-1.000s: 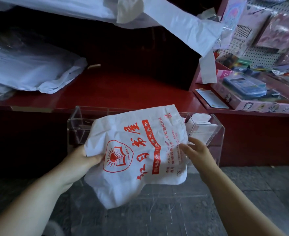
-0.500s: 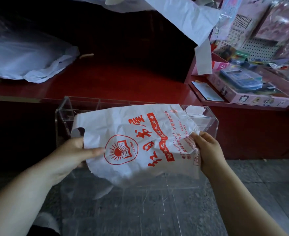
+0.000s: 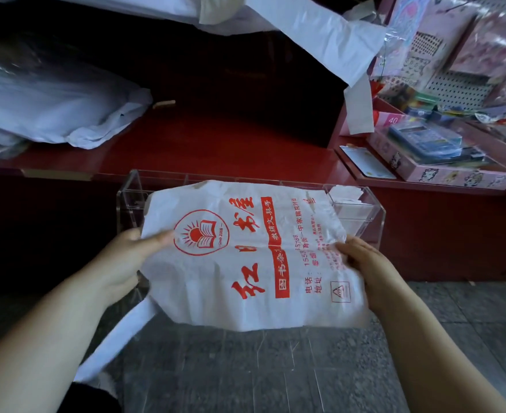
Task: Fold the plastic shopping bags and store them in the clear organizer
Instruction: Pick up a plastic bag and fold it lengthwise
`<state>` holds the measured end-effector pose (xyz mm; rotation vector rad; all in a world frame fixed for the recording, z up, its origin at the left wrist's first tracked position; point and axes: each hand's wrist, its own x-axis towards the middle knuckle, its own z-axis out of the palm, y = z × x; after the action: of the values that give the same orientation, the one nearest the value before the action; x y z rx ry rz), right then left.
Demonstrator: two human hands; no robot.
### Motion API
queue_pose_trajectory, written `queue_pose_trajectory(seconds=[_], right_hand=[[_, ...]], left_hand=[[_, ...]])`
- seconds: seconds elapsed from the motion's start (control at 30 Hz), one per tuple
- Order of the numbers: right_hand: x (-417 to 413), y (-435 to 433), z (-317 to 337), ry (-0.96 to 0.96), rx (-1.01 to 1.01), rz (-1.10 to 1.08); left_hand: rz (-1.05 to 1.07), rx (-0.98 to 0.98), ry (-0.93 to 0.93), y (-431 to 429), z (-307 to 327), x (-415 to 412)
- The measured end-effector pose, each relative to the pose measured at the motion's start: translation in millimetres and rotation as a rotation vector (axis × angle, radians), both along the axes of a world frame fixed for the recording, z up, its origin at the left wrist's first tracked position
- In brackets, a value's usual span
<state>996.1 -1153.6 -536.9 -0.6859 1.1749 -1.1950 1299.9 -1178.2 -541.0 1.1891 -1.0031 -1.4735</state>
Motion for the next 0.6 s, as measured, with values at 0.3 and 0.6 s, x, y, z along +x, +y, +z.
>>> queue_pose_trajectory(seconds=[0.3, 0.6], right_hand=[[-6.1, 4.2, -4.5, -0.112, -0.149, 0.015], [18.2, -3.7, 13.7, -0.194, -0.391, 0.234]], left_hand=[[0.093, 0.01, 0.288, 5.1, 13.2, 3.5], [0.071, -0.063, -0.209, 0.3, 5.0, 10.9]])
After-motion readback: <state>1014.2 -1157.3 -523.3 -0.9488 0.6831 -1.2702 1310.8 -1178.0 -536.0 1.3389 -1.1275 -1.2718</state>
